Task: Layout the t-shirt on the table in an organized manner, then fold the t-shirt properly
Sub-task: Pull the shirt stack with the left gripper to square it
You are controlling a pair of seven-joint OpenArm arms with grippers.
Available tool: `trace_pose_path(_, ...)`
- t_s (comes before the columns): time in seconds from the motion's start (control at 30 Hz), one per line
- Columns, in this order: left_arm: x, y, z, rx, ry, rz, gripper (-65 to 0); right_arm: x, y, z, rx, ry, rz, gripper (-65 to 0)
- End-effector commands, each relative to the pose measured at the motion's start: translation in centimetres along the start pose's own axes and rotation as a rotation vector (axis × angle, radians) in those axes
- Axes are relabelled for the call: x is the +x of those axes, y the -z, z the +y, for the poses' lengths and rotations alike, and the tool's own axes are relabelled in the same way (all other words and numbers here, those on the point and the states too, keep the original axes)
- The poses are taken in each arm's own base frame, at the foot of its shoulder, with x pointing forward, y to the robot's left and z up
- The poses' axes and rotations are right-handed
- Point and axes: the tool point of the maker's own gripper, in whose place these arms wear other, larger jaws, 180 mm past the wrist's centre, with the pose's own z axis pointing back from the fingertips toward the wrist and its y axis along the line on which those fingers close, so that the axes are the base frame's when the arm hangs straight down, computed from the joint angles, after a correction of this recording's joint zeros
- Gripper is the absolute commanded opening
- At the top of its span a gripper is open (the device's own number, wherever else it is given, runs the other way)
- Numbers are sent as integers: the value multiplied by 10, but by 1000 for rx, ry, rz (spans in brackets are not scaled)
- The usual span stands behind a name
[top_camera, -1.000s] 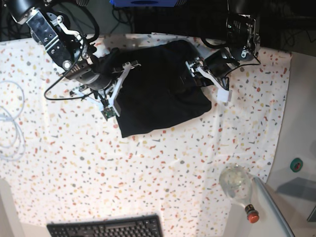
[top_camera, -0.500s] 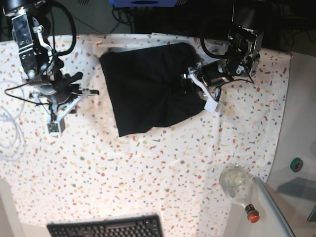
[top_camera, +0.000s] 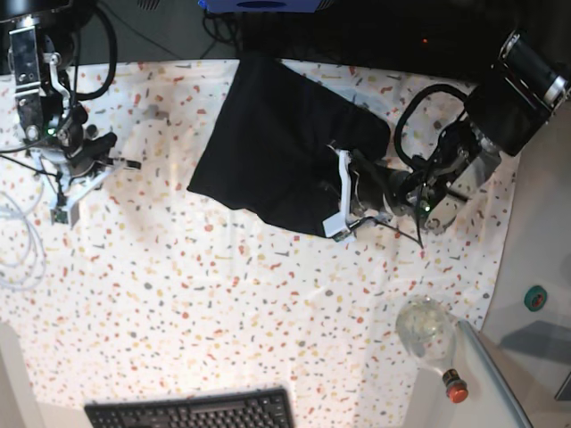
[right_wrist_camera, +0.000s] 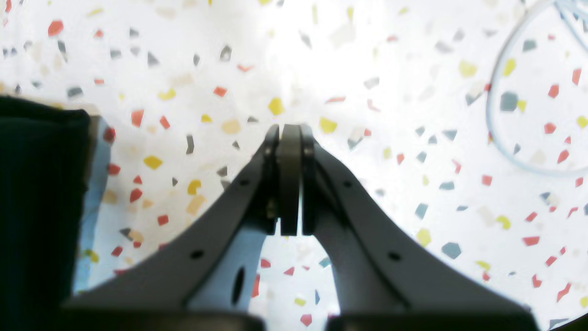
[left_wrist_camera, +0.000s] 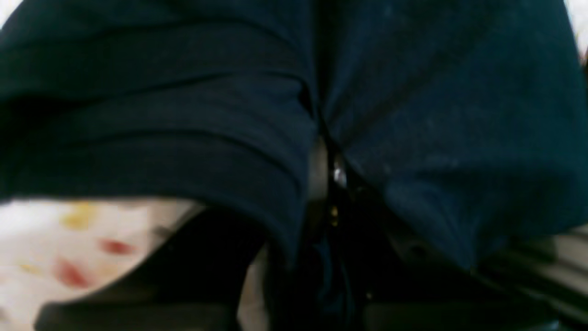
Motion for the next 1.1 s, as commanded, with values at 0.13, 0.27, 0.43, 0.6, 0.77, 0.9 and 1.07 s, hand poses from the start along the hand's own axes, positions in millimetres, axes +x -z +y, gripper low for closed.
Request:
trace_pose_path(0.13, 56, -4, 13, 105, 362, 85, -650, 9, -2, -5, -11, -7, -34, -650)
trace_pose_path(0.27, 76, 20, 1, 194, 677, 198, -650, 4, -3, -6, -12, -8, -25, -650)
trace_pose_path(0.43, 106, 41, -19, 302, 929, 229, -650, -9, -3, -8, -20, 29, -2, -650)
trace_pose_path(0.6, 129, 52, -33, 357, 1036, 229, -650, -15, -5, -20, -48, 89, 4, -650)
trace_pose_path(0.77, 140, 57, -41, 357, 1048, 218, -650, -22, -7, -22, -53, 89, 16, -650)
trace_pose_path(0.9, 136, 59, -48, 313, 1077, 235, -650, -24, -7, -24, -57, 92, 19, -650)
trace_pose_path(1.07, 132, 62, -56, 276, 1094, 247, -650, -24, -7, -24, -57, 92, 19, -650)
